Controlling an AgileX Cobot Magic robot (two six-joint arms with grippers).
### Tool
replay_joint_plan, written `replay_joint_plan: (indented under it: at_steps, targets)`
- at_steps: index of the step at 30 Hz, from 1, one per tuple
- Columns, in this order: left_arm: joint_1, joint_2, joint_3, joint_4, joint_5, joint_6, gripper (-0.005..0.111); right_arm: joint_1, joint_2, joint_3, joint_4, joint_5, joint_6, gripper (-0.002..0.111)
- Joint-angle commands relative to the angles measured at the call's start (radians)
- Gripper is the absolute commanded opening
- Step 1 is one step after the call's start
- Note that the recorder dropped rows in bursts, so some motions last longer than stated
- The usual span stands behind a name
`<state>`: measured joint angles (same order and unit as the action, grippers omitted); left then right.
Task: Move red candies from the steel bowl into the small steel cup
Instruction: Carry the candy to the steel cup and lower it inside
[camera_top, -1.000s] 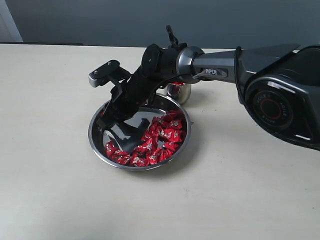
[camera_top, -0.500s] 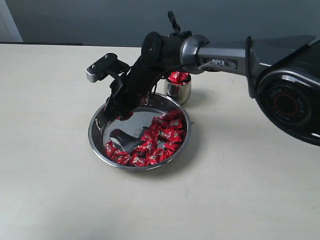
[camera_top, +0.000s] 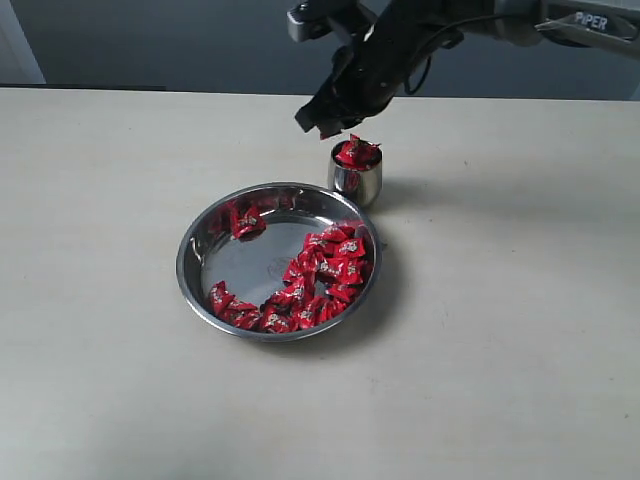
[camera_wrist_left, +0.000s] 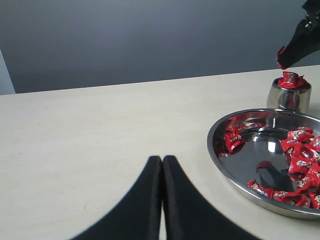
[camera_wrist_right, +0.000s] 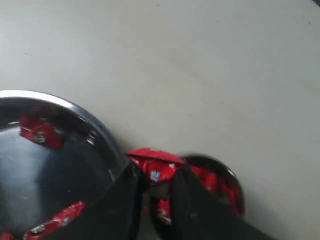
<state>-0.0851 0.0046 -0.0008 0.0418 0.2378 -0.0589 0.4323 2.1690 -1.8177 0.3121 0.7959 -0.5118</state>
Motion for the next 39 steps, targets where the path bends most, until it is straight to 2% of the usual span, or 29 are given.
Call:
replay_joint_plan:
  at_steps: [1,11,39]
  targets:
    - [-0.007,-0.005,0.001,0.001,-0.006,-0.002,0.000,-0.044,-0.012,-0.002,-0.006,0.025,0.019,-0.001]
    - [-0.007,-0.005,0.001,0.001,-0.006,-0.002,0.000,-0.048,0.036,-0.002,-0.064,0.018,0.052,-0.001]
    - [-0.007,-0.005,0.001,0.001,-0.006,-0.002,0.000,-0.048,0.080,-0.002,-0.064,0.060,0.068,-0.001]
